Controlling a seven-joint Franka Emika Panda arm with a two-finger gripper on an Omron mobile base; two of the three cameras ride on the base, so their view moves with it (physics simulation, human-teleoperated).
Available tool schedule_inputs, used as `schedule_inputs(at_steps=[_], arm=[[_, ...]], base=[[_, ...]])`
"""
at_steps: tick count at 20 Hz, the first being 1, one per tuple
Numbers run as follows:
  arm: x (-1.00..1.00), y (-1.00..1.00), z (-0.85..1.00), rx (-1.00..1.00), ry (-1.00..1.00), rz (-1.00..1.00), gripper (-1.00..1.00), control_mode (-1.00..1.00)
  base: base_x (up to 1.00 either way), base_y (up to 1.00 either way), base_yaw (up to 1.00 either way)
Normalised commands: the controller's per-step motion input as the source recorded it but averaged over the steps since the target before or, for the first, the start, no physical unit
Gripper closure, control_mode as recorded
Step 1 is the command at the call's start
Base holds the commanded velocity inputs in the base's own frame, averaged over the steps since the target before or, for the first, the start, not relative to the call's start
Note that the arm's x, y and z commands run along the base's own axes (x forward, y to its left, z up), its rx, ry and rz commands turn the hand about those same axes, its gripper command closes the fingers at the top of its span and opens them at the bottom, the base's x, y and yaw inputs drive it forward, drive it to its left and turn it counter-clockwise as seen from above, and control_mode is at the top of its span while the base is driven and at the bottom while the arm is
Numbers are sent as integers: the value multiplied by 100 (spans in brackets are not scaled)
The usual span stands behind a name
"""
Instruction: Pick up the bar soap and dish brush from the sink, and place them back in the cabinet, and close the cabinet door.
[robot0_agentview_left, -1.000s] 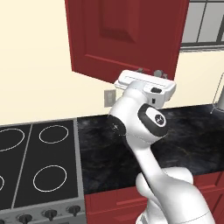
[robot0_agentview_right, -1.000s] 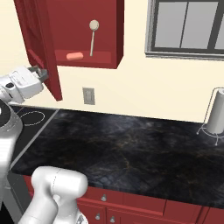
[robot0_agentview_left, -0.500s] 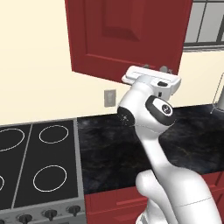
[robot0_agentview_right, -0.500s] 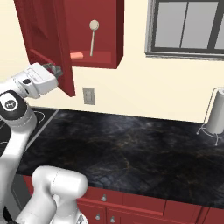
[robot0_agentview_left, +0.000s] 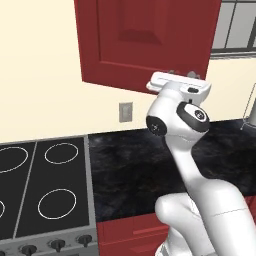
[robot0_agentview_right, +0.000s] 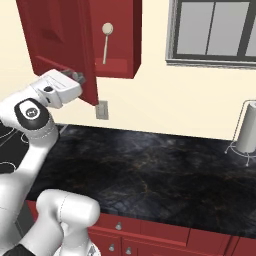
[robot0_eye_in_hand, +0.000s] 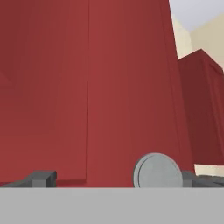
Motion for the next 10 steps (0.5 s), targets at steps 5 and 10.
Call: schedule_inputs(at_steps=[5,10], arm=[[46,-27,0,0,2,5,-100,-100],[43,-23,0,0,2,6,-100,-100]], base=[[0,0,0],[0,0,0]])
